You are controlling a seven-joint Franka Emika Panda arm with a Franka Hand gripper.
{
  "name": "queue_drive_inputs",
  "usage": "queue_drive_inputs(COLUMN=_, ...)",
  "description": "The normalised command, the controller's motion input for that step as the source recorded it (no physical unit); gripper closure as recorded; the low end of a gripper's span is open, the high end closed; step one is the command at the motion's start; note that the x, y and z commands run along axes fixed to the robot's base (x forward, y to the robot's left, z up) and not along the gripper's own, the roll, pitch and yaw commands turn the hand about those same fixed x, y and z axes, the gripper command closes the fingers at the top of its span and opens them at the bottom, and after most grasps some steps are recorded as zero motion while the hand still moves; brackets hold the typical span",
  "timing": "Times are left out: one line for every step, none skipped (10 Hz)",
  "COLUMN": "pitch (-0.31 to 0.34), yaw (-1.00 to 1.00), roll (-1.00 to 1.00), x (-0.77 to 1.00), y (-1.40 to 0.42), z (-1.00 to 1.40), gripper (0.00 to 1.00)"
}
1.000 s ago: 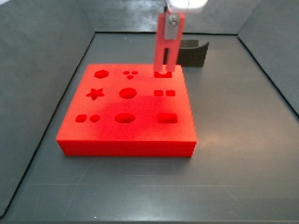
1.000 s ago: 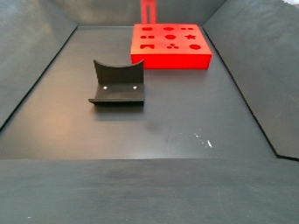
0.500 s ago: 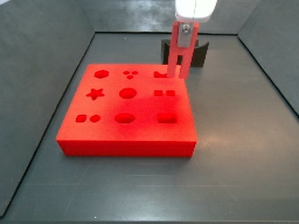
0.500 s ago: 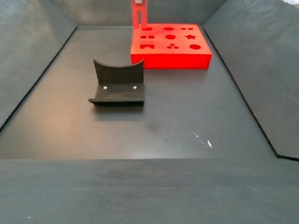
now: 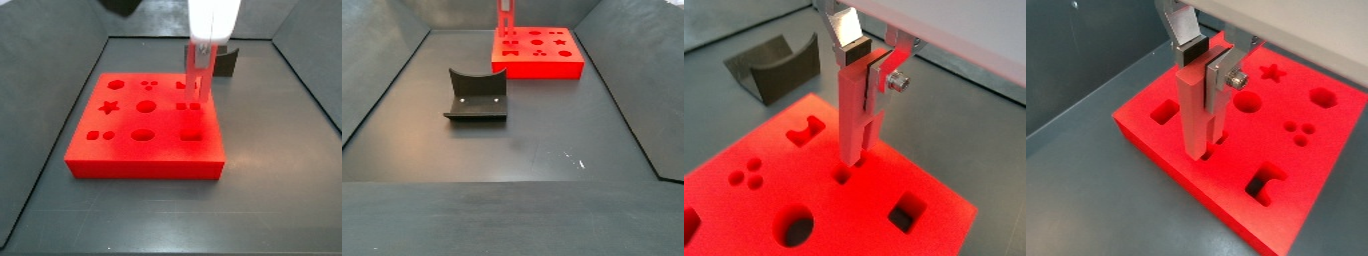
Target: Insert the double-square object.
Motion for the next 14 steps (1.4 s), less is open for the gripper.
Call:
queue_drive_inputs(pitch=-0.096, yaw=0.08, roll=-0.03, x=-0.22, y=0.00, z=-0.22, gripper=1.00)
queue_drive_inputs(pitch=0.000, yaw=0.07, roll=0.08, x=-0.06, y=-0.10, z=-0.01, gripper=1.00)
queue_drive_inputs(pitch=0.026, yaw=0.09, roll=0.15, x=0.00, y=-0.12, z=0.00, gripper=1.00)
queue_drive_inputs(pitch=0.060, yaw=0.11, roll=0.16, x=0.00, y=-0.09, z=0.02, gripper=1.00)
queue_drive_inputs(pitch=0.084, yaw=0.13, roll=0.18, x=0.01, y=-0.01, z=0.00, gripper=1.00)
queue_drive_inputs(pitch=0.096, yaw=0.14, roll=0.19, x=0.00, y=0.05, z=0.00, gripper=1.00)
queue_drive_inputs(pitch=0.114, yaw=0.19, roll=0.24, x=0.00, y=0.12, z=0.00, gripper=1.00)
queue_drive_inputs(pitch=0.104, yaw=0.22, roll=0.25, x=0.00, y=0.06, z=0.00, gripper=1.00)
queue_drive_inputs(pitch=0.107, yaw=0.24, roll=0.31, x=0.00, y=0.00, z=-0.02, gripper=1.00)
queue_drive_inputs(pitch=0.080, yaw=0.23, roll=0.31, x=0.00, y=-0.11, z=-0.18, gripper=1.00)
queue_drive_inputs(pitch=0.056, yaw=0.14, roll=0.26, x=0.00, y=-0.20, z=-0.17, gripper=1.00)
queue_drive_inputs(pitch=0.031, yaw=0.09, roll=0.20, x=0.00, y=-0.17, z=-0.15, gripper=1.00)
queue_drive_inputs(pitch=0.004, yaw=0.00, roll=0.12, x=0.00, y=-0.10, z=-0.15, gripper=1.00)
queue_drive_inputs(pitch=0.000, yaw=0.00, roll=0.01, x=0.00, y=0.00, z=-0.16, gripper=1.00)
